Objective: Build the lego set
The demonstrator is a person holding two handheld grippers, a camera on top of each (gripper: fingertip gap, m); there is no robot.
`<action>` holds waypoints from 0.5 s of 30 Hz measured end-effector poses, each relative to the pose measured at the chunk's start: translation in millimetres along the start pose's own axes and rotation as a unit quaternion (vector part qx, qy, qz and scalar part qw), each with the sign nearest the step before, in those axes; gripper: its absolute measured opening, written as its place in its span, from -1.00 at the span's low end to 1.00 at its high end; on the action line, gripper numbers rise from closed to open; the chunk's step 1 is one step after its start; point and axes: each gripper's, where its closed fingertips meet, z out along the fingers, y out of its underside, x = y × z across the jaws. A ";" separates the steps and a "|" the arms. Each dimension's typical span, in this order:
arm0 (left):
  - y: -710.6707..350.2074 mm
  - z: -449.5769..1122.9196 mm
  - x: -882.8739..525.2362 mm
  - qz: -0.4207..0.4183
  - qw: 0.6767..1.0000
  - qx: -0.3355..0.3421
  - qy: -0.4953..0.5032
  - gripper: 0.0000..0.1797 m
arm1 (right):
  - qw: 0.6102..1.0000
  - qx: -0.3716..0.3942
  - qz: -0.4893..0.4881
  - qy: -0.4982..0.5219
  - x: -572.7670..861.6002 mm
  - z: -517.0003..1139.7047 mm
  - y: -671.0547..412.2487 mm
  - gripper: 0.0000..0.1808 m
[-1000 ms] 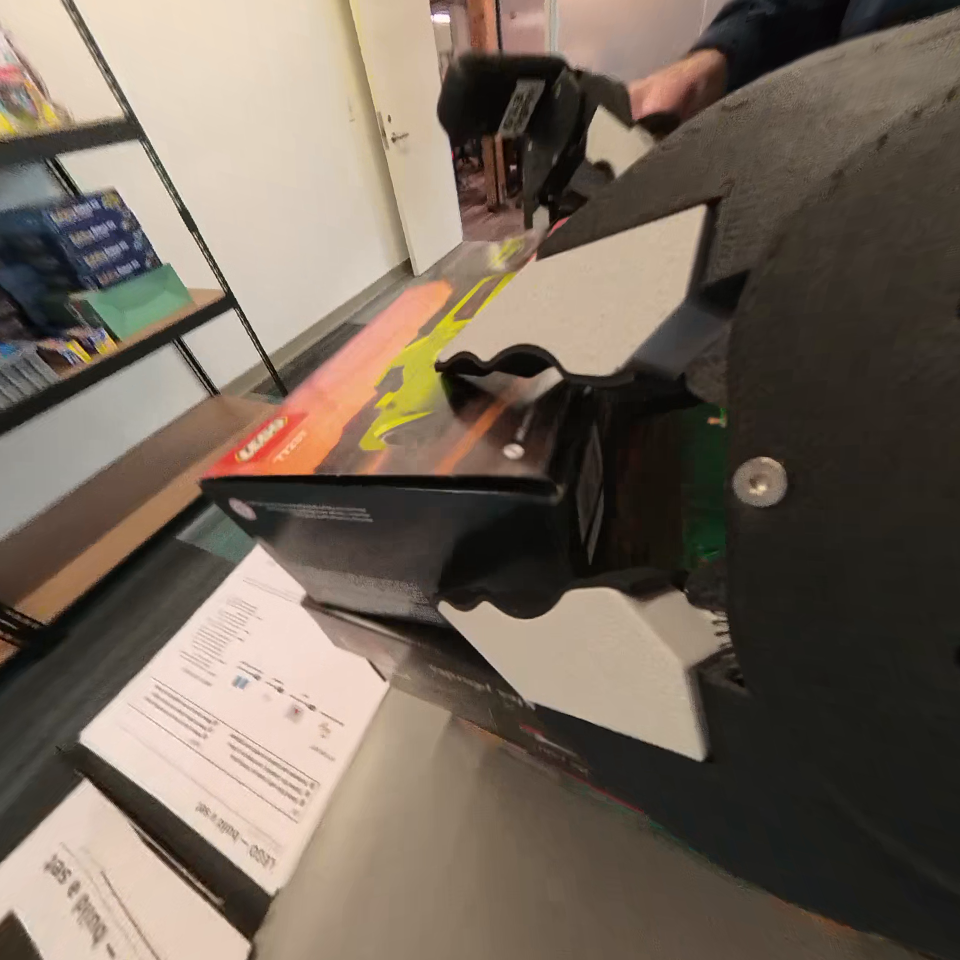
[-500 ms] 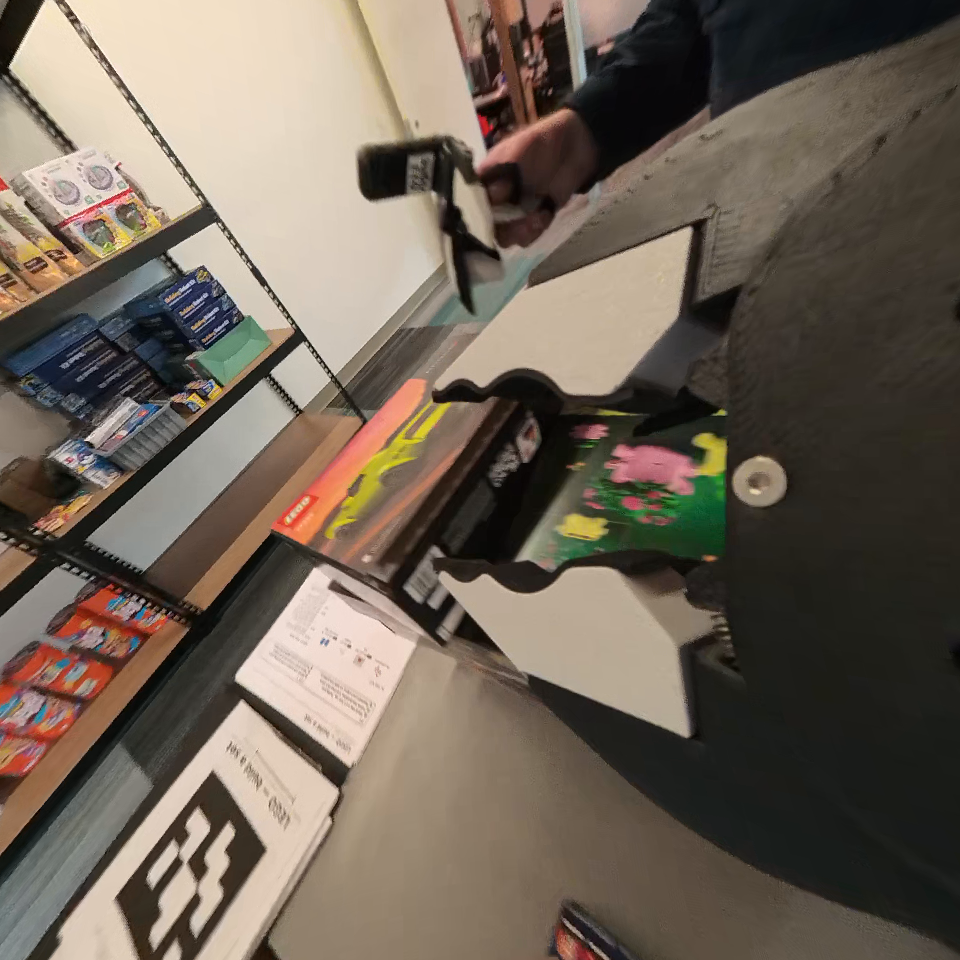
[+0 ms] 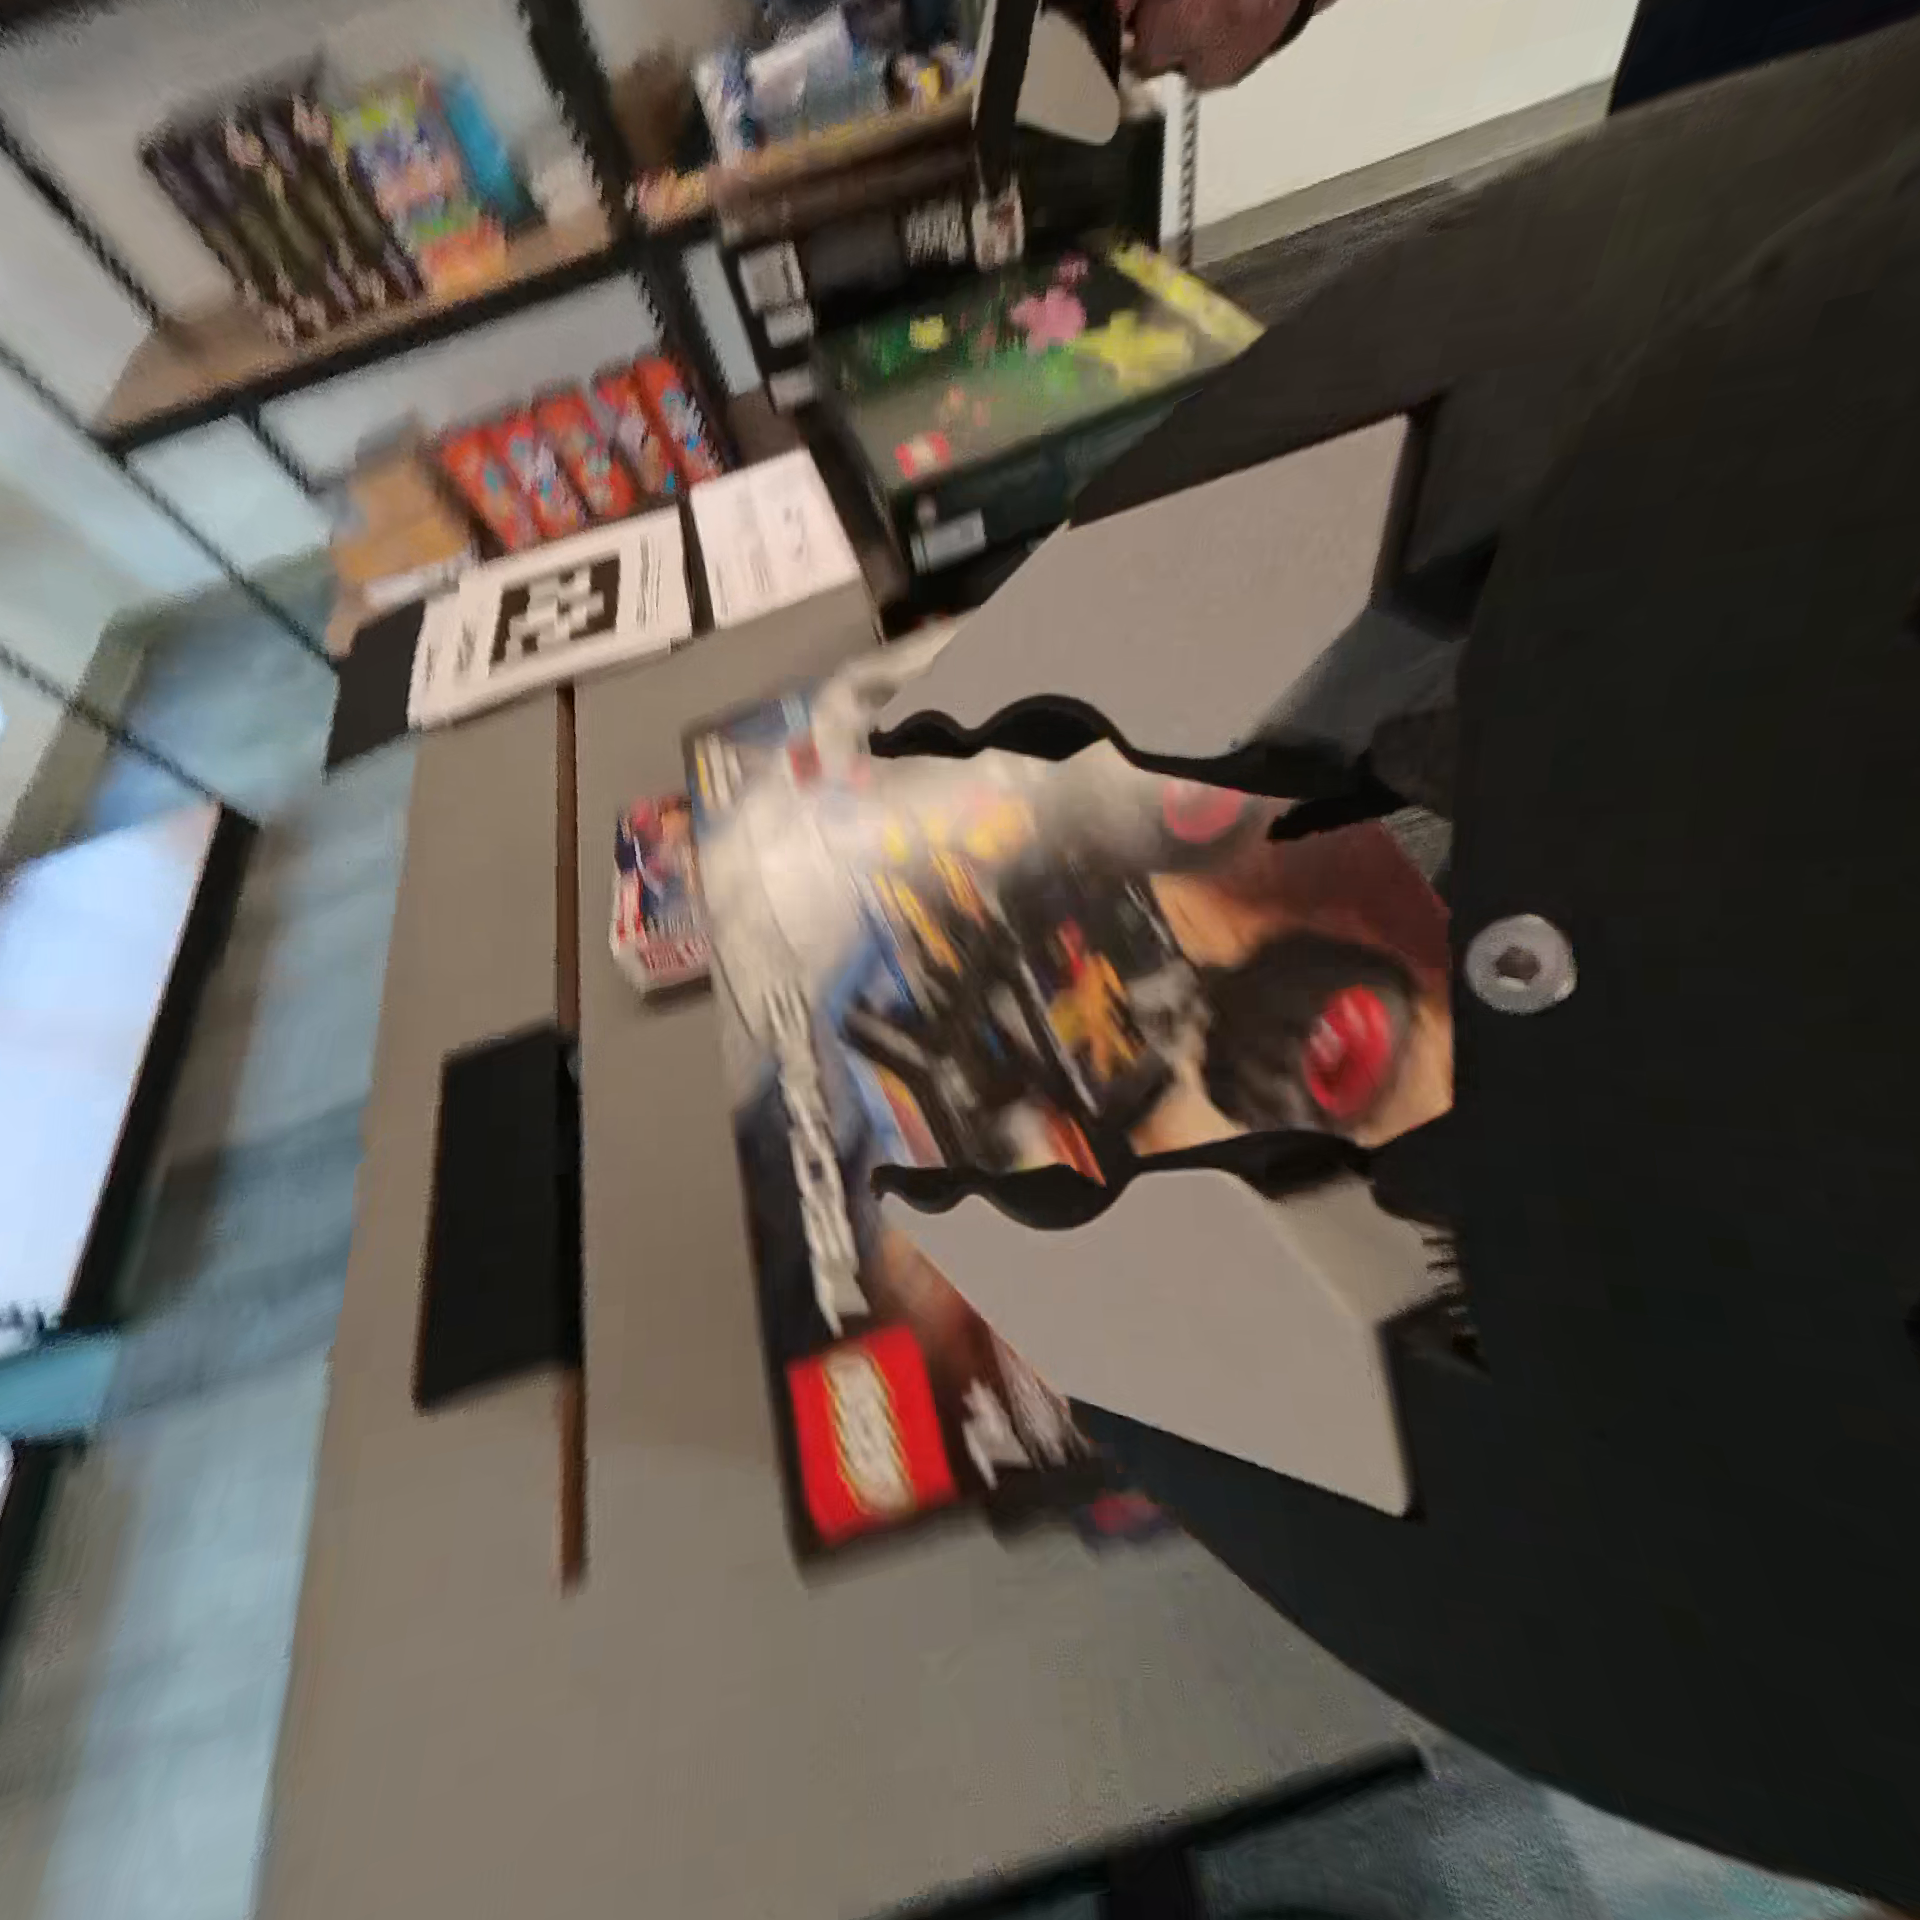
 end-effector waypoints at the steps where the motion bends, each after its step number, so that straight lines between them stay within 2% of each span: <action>1: 6.8 -10.1 -20.1 -0.012 1.000 0.000 -0.012 -0.14 | 1.000 -0.014 0.004 -0.009 -1.0 25.9 1.8 0.14; 3: 22.6 -22.7 -51.1 -0.050 0.999 0.001 -0.015 -0.12 | 0.999 -0.037 0.013 -0.017 4.5 74.4 6.6 0.16; 7: 65.4 -15.6 -70.9 -0.134 0.989 -0.030 0.053 -0.10 | 0.992 -0.119 0.038 0.024 33.0 151.3 32.2 0.19; 8: 73.3 -10.0 -69.5 -0.147 0.986 -0.031 0.071 -0.03 | 0.989 -0.134 0.050 0.034 41.1 165.7 39.5 0.20; 10: 90.0 1.7 -71.9 -0.159 0.983 -0.040 0.080 0.09 | 0.983 -0.156 0.074 0.055 55.9 185.8 53.2 0.41; 11: 93.2 4.7 -74.4 -0.160 0.983 -0.032 0.079 0.05 | 0.982 -0.159 0.075 0.065 61.5 190.6 57.0 0.43; 13: 89.1 3.0 -76.1 -0.178 0.980 -0.004 0.094 0.01 | 0.981 -0.156 0.081 0.080 70.3 192.2 58.5 0.30; 15: 89.1 1.0 -75.9 -0.174 0.980 -0.005 0.094 0.00 | 0.980 -0.154 0.090 0.089 72.7 188.8 57.6 0.12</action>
